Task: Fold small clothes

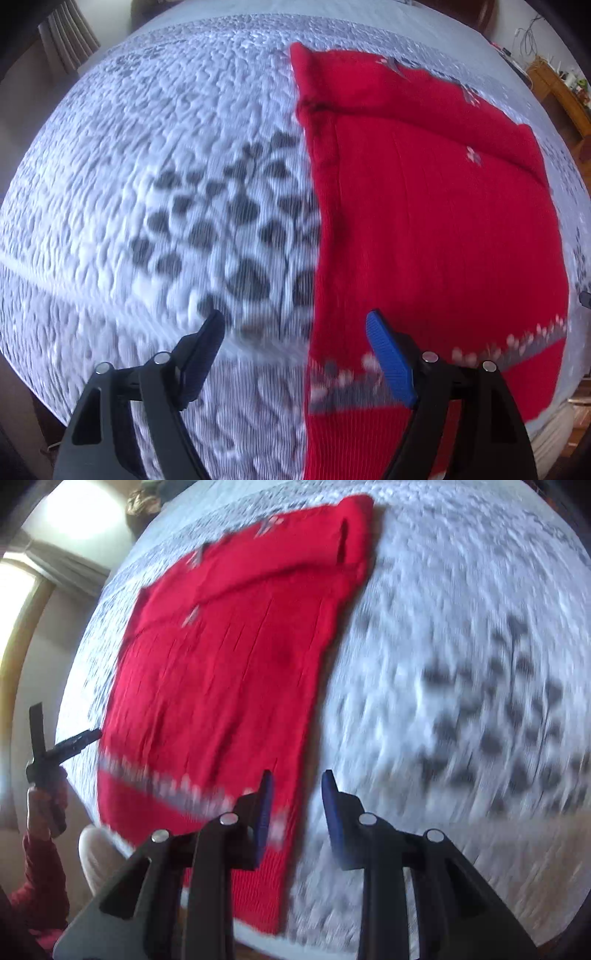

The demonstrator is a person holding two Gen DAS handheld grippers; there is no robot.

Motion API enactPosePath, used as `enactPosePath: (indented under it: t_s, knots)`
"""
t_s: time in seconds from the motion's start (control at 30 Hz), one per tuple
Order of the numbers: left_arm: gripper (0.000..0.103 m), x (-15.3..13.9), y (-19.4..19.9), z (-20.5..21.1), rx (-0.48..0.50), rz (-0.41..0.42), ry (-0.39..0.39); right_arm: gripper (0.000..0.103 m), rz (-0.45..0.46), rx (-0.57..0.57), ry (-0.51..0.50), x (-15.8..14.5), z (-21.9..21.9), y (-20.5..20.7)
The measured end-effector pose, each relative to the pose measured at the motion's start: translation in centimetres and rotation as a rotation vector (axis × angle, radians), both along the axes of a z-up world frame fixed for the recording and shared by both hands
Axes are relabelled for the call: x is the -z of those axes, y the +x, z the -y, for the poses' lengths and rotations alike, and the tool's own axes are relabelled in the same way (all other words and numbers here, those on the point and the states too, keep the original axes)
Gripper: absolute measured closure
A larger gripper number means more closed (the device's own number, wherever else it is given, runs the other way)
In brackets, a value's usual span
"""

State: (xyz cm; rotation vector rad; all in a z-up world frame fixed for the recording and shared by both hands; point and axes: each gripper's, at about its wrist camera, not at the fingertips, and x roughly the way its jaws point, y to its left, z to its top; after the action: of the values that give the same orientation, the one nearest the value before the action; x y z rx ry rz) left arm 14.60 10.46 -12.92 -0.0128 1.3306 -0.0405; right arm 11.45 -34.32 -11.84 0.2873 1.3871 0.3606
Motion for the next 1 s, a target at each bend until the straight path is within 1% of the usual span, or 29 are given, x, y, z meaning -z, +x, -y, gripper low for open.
enactPosePath:
  t_s: [0.03, 0.1, 0.17, 0.27, 0.33, 0.47, 0.57, 0.6, 0.67, 0.7, 0.73, 0.77, 0.8, 0.83, 0.87, 0.97, 1.0]
  knots:
    - [0.024, -0.2, -2.0, 0.1, 0.013, 0.001, 0.005, 0.075, -0.005, -0.011, 0.009, 0.2, -0.4, -2.4]
    - [0.024, -0.3, -4.5, 0.3, 0.030, -0.004, -0.005, 0.075, -0.010, -0.022, 0.005, 0.5, -1.0, -5.7]
    - [0.024, -0.1, -6.3, 0.5, 0.040, -0.018, -0.023, 0.074, -0.027, -0.030, 0.004, 1.0, -1.8, -8.2]
    - [0.024, 0.7, -8.1, 0.1, 0.023, -0.034, -0.040, 0.074, -0.044, -0.032, 0.026, 1.7, -2.5, -10.8]
    - [0.023, 0.7, -8.8, 0.1, 0.025, -0.014, -0.039, 0.073, -0.057, -0.027, 0.051, 2.1, -2.8, -11.7]
    - [0.021, 0.8, -9.4, 0.3, 0.025, -0.017, -0.050, 0.073, -0.070, -0.024, 0.042, 3.0, -3.5, -12.5]
    - [0.022, 0.9, -10.5, 0.8, 0.012, -0.036, -0.114, 0.073, -0.077, -0.020, 0.063, 3.3, -3.6, -12.8]
    - [0.022, 0.9, -10.8, 0.8, 0.012, -0.037, -0.123, 0.073, -0.079, -0.019, 0.073, 3.4, -3.5, -13.0]
    - [0.031, 0.8, -11.4, 1.0, 0.006, -0.037, -0.139, 0.081, -0.083, -0.011, 0.097, 3.6, -3.4, -13.0]
    - [0.042, 0.8, -11.6, 0.9, -0.006, -0.041, -0.144, 0.091, -0.087, -0.004, 0.106, 3.8, -3.5, -13.0]
    - [0.057, 0.7, -11.8, 0.8, -0.020, -0.041, -0.145, 0.093, -0.092, 0.005, 0.117, 4.0, -3.3, -13.0]
    - [0.070, 0.8, -12.2, 0.6, -0.027, -0.045, -0.170, 0.094, -0.095, 0.016, 0.140, 4.0, -3.1, -13.0]
    - [0.087, 0.8, -12.3, 0.1, -0.055, -0.064, -0.222, 0.095, -0.093, 0.018, 0.153, 3.9, -2.7, -13.0]
    - [0.094, 1.1, -12.3, -0.6, -0.078, -0.076, -0.267, 0.095, -0.087, 0.016, 0.161, 3.7, -2.7, -13.1]
    - [0.095, 1.2, -12.1, -1.2, -0.088, -0.083, -0.299, 0.095, -0.075, 0.010, 0.170, 3.4, -2.7, -13.2]
    - [0.095, 0.6, -12.4, -2.1, -0.098, -0.073, -0.325, 0.096, -0.054, -0.003, 0.223, 2.2, -2.3, -13.3]
    - [0.096, 0.2, -12.6, -2.4, -0.104, -0.067, -0.346, 0.096, -0.047, -0.004, 0.236, 1.8, -2.0, -13.3]
